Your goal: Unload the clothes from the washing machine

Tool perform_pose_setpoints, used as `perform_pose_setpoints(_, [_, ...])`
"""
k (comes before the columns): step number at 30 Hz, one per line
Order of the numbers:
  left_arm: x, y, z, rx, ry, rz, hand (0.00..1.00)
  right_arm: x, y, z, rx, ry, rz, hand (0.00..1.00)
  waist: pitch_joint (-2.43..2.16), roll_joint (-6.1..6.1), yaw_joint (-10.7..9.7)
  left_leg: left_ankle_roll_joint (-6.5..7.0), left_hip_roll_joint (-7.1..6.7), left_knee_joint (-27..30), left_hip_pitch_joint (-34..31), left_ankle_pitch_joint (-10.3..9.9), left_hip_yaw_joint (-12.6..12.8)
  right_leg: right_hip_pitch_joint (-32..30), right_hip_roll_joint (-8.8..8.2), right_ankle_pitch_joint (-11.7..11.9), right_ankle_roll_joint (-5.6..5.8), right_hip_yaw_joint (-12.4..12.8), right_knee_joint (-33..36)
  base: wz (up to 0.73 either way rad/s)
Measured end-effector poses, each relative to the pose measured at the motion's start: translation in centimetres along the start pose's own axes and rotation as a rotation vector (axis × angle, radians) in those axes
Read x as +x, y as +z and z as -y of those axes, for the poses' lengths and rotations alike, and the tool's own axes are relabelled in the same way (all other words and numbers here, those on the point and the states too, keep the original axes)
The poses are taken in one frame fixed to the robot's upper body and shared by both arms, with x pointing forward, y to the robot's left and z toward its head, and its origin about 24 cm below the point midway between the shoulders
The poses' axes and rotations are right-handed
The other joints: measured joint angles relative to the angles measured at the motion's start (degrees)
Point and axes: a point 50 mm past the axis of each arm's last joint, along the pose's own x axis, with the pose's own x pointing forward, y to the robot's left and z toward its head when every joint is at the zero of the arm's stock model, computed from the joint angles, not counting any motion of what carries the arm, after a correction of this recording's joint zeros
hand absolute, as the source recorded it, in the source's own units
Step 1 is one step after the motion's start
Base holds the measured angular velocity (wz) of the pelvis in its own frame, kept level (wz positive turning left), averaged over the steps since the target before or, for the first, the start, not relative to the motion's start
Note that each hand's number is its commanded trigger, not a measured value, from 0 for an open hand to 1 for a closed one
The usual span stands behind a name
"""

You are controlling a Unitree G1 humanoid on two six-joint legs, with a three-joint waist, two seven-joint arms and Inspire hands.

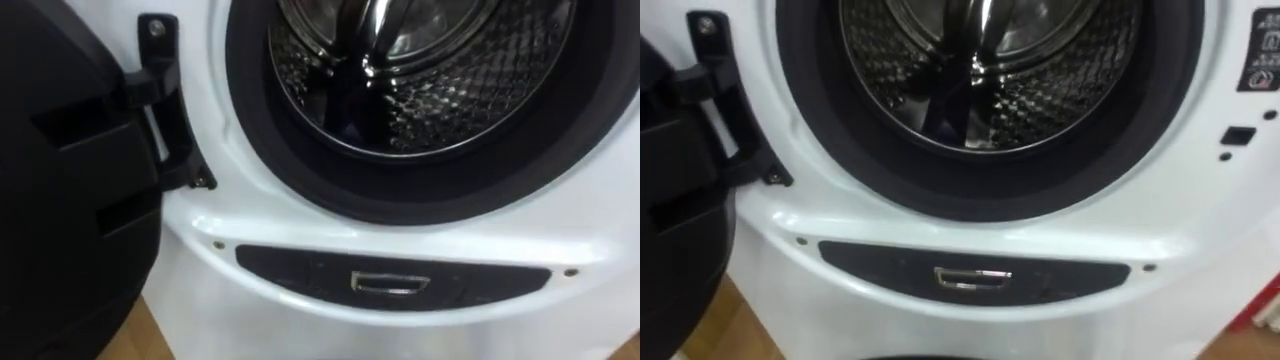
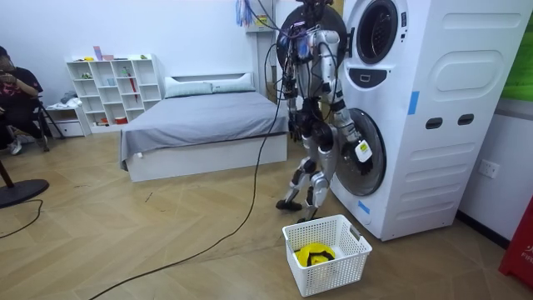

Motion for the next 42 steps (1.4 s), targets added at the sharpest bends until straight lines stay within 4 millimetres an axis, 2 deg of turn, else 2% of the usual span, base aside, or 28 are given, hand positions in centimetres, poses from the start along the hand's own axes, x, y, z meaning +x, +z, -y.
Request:
perform_pose_setpoints(1, [-0.1,-0.1,0.3,-0.003,-0.006,-0.006,0.0,0.1,0.3,0.4,-0.002,-0.013,0.006,0.0,-0.13,0.64,0.1,-0.28,0.93,9.6,-1.7,2.5,-0.2,-1.0,0.21,-1.0,-0.63,-0.1,2.6,-0.36])
perform_pose_setpoints(2, [0.0,-0.1,0.1,-0.007,-0.002,-0.007,0.0,0.1,0.5,0.6,0.0,-0.022,0.012,0.0,-0.2,0.62,-0.1,-0.86,1.61,16.7,-1.8,2.9,-0.6,-2.4,0.21,-1.6,-0.96,0.0,4.9,-0.34])
perform_pose_setpoints(4, [0.2,0.9,-0.6,-0.01,0.017,0.018,0.0,0.2,0.9,1.0,-0.014,-0.04,0.027,0.0,-0.15,0.35,-0.4,-2.43,2.51,19.9,-0.2,3.8,-1.7,-5.3,0.22,-1.5,-0.86,0.3,6.8,-0.17])
perform_pose_setpoints(6, [0.6,2.6,-1.5,-0.017,0.039,0.056,0.0,0.2,1.0,1.5,-0.034,-0.053,0.034,0.0,-0.21,0.57,-0.7,-3.04,2.88,17.6,3.3,4.0,-3.1,-8.6,0.22,-1.4,-0.77,0.0,9.2,0.0])
perform_pose_setpoints(9, [1.0,6.0,-3.2,-0.057,0.083,0.147,0.0,0.5,2.4,2.2,-0.027,-0.074,0.067,0.0,-0.01,1.76,-2.0,-4.75,2.62,6.6,10.9,2.5,-7.0,-15.0,0.07,-0.8,-0.46,-2.4,13.3,0.23])
perform_pose_setpoints(10, [1.0,7.7,-3.9,-0.059,0.1,0.197,0.0,0.7,3.6,2.4,-0.021,-0.081,0.097,0.0,0.09,1.95,-2.2,-5.04,2.54,0.6,13.7,0.9,-7.4,-18.5,0.02,0.0,-0.14,-2.7,14.8,0.08])
perform_pose_setpoints(12, [0.9,10.0,-4.8,-0.075,0.115,0.259,0.0,1.0,5.3,2.7,-0.023,-0.092,0.139,0.0,0.14,2.03,-2.2,-5.66,2.86,-8.8,17.0,-4.9,-7.5,-22.9,-0.54,2.3,0.25,-3.5,15.9,0.07])
perform_pose_setpoints(13, [0.8,11.1,-5.1,-0.072,0.123,0.291,0.0,1.0,6.2,2.8,-0.027,-0.092,0.164,0.0,0.19,1.86,-2.2,-5.18,2.93,-15.5,18.7,-10.3,-6.9,-24.9,-1.18,4.5,0.88,-3.6,15.4,0.16])
perform_pose_setpoints(14, [0.7,11.5,-5.1,-0.074,0.125,0.308,0.0,1.1,6.7,2.8,-0.032,-0.094,0.176,0.0,0.16,1.87,-2.5,-3.97,2.72,-21.2,19.6,-13.6,-5.4,-26.1,-2.13,7.4,1.71,-3.7,13.7,0.2])
perform_pose_setpoints(15, [0.7,11.7,-5.2,-0.076,0.125,0.314,0.0,1.1,6.7,2.8,-0.032,-0.094,0.174,0.0,0.14,1.93,-2.7,-3.0,2.1,-23.7,19.7,-14.8,-4.6,-26.3,-2.65,9.2,2.31,-3.8,12.1,0.31])
perform_pose_setpoints(16, [0.7,11.6,-5.2,-0.077,0.125,0.314,0.0,1.1,7.0,2.8,-0.03,-0.093,0.181,0.0,0.11,1.71,-3.5,-1.58,0.93,-26.5,19.0,-15.8,-3.6,-25.8,-3.84,13.3,3.5,-3.7,7.8,0.33])
perform_pose_setpoints(17, [0.8,11.5,-5.2,-0.077,0.123,0.308,0.0,1.1,6.7,2.8,-0.031,-0.091,0.174,0.0,0.11,1.29,-3.6,-0.79,-0.68,-26.8,17.5,-16.2,-2.5,-24.1,-5.03,17.9,5.79,-2.6,1.8,0.3])
perform_pose_setpoints(18, [0.8,11.2,-5.0,-0.078,0.118,0.299,0.0,1.1,6.4,2.7,-0.028,-0.088,0.168,0.0,0.05,0.65,-3.6,0.03,-1.99,-26.2,16.5,-16.0,-1.5,-22.9,-5.52,20.9,6.78,-1.8,-2.0,0.07])
perform_pose_setpoints(19, [0.9,10.2,-4.6,-0.098,0.103,0.269,0.0,1.0,6.0,2.5,-0.023,-0.081,0.156,0.0,0.39,-0.1,-3.5,1.75,-4.01,-24.1,14.5,-15.3,0.2,-20.3,-6.87,24.0,8.76,0.3,-8.5,0.0])
perform_pose_setpoints(20, [1.0,9.0,-4.0,-0.126,0.082,0.225,0.0,1.0,5.6,2.5,-0.019,-0.081,0.145,0.0,0.8,0.44,-3.7,2.93,-3.9,-21.7,13.0,-15.2,3.1,-19.8,-8.06,21.8,9.07,-0.2,-6.2,0.0])
perform_pose_setpoints(21, [1.0,8.4,-3.7,-0.135,0.074,0.205,0.0,0.9,5.1,2.5,-0.019,-0.079,0.133,0.0,1.0,0.56,-3.9,3.82,-3.86,-21.1,12.4,-15.3,3.7,-20.1,-8.52,20.4,8.76,-1.3,-1.5,0.07])
perform_pose_setpoints(22, [1.0,7.7,-3.4,-0.152,0.068,0.177,0.0,0.8,4.1,2.3,-0.019,-0.075,0.11,0.0,0.51,0.6,-3.4,4.26,-3.03,-20.7,11.7,-14.6,6.3,-20.3,-9.08,15.0,7.14,-1.4,7.4,0.26])
perform_pose_setpoints(23, [1.0,7.5,-3.5,-0.165,0.074,0.173,0.0,0.7,3.5,2.3,-0.016,-0.072,0.095,0.0,0.46,0.85,-3.7,3.78,-1.85,-20.9,11.3,-13.4,9.9,-19.9,-9.99,8.3,8.2,-1.1,16.0,0.38])
perform_pose_setpoints(24, [1.0,7.5,-3.4,-0.16,0.078,0.175,0.0,0.7,3.2,2.2,-0.016,-0.068,0.086,0.0,0.36,0.9,-3.8,3.29,-1.51,-21.4,11.3,-12.7,11.4,-19.3,-10.73,5.3,8.24,-1.0,19.7,0.64])
perform_pose_setpoints(26, [0.9,7.4,-2.9,-0.161,0.067,0.183,0.0,0.5,1.9,2.2,-0.003,-0.059,0.052,0.0,0.14,-0.82,-3.3,2.2,-1.07,-23.3,12.8,-10.1,16.5,-12.9,-13.54,-4.7,8.81,-0.9,29.1,0.59])
perform_pose_setpoints(28, [0.9,6.6,-2.6,-0.164,0.061,0.165,0.0,0.5,1.8,2.0,0.009,-0.049,0.05,0.0,-0.27,-1.83,-2.7,1.55,-1.66,-23.3,13.4,-9.5,18.9,-9.1,-14.48,-9.1,9.76,-1.3,27.2,0.04])
perform_pose_setpoints(29, [0.9,6.2,-2.5,-0.183,0.06,0.151,0.0,0.5,2.1,1.9,0.008,-0.046,0.061,0.0,-0.4,-1.51,-1.1,1.38,-2.74,-23.3,13.4,-9.3,18.4,-8.0,-13.96,-10.0,10.63,-1.1,22.9,-0.5])
perform_pose_setpoints(30, [0.9,6.1,-2.5,-0.202,0.064,0.146,0.0,0.6,2.5,1.8,0.011,-0.043,0.071,0.0,-0.45,-1.4,0.1,1.47,-3.42,-23.6,13.0,-9.1,17.6,-7.8,-13.3,-10.2,10.19,-1.1,20.5,-0.88])
perform_pose_setpoints(31, [0.9,5.5,-2.9,-0.243,0.083,0.13,0.0,0.7,3.2,1.3,0.021,-0.031,0.091,0.0,-0.47,-1.39,1.0,2.48,-4.62,-25.0,12.2,-8.3,14.6,-7.6,-12.25,-8.5,8.52,-1.3,17.5,-0.69])
perform_pose_setpoints(32, [1.0,5.0,-3.5,-0.267,0.107,0.116,0.0,0.6,3.2,0.5,0.021,-0.008,0.098,0.0,-0.59,-2.11,1.2,2.83,-4.78,-27.3,12.4,-6.7,12.6,-6.2,-11.08,-6.3,8.31,-1.8,13.8,-0.39])
perform_pose_setpoints(34, [1.0,5.0,-4.2,-0.289,0.128,0.127,0.0,0.5,3.6,0.1,0.011,0.018,0.119,0.0,-1.09,-2.94,1.4,2.65,-4.02,-30.9,13.3,-4.7,12.9,-4.5,-9.42,-3.1,8.28,-1.7,8.2,-0.11])
perform_pose_setpoints(37, [1.0,5.1,-3.9,-0.319,0.117,0.134,0.0,0.5,5.1,0.3,0.013,0.015,0.175,0.0,-1.06,-3.31,2.0,2.62,-2.86,-34.2,14.4,-3.0,13.5,-1.8,-7.56,1.5,8.18,-2.4,0.4,-0.17])
perform_pose_setpoints(42, [1.0,4.5,-3.5,-0.383,0.104,0.106,0.0,0.6,5.7,0.4,-0.017,0.007,0.2,0.0,-0.6,-2.69,1.5,2.78,-2.88,-36.2,15.7,-2.8,11.4,2.2,-7.01,2.8,8.62,-4.2,-4.6,0.17])
